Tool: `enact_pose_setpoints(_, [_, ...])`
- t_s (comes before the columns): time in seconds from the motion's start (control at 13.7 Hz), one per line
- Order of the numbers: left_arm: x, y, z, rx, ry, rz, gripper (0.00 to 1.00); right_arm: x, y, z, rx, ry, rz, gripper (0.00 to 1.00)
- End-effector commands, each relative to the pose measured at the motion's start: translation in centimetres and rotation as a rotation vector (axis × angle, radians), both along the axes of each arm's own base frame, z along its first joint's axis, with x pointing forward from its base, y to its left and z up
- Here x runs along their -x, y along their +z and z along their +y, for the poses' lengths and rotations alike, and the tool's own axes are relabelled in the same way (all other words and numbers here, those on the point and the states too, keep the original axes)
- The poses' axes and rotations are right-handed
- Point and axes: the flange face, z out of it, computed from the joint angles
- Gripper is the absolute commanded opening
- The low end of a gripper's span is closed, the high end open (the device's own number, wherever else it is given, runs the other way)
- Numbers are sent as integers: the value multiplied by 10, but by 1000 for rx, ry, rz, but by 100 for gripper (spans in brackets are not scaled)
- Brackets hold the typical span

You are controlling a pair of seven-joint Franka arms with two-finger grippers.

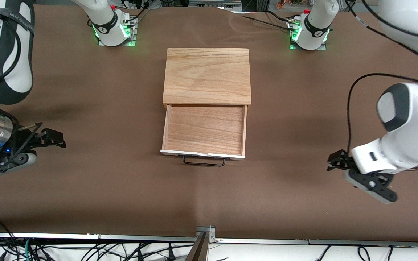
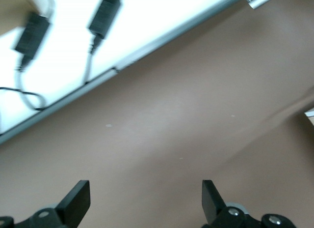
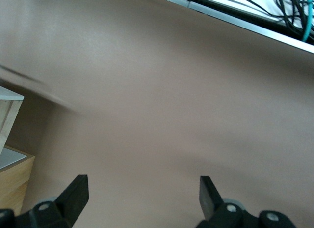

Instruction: Pull top drawer with both arms simultaneously

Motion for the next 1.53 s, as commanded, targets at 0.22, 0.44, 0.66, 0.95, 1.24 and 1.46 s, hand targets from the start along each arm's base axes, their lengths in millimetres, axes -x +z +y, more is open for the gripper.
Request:
enact_pose_setpoints(0.22, [48, 69, 70, -108, 101, -35, 100, 35, 39, -4, 10, -156, 56, 100])
enact_pose_setpoints(0.44, [67, 74, 84, -78, 312, 75, 100, 65, 57, -2, 44, -222, 52, 100])
enact_pose_setpoints(0.66, [79, 72, 81, -55, 479, 147, 100, 117, 68, -7, 42, -202, 19, 100])
enact_pose_setpoints(0.95, [96, 68, 92, 4, 514, 190, 100, 155, 86, -7, 42, -221, 14, 100])
enact_pose_setpoints(1.24, [107, 75, 78, -11, 492, 237, 100, 156, 82, -7, 44, -213, 26, 100])
enact_pose_setpoints(1.46, [115, 73, 76, -12, 537, 250, 100, 153, 84, -3, 42, -206, 20, 100])
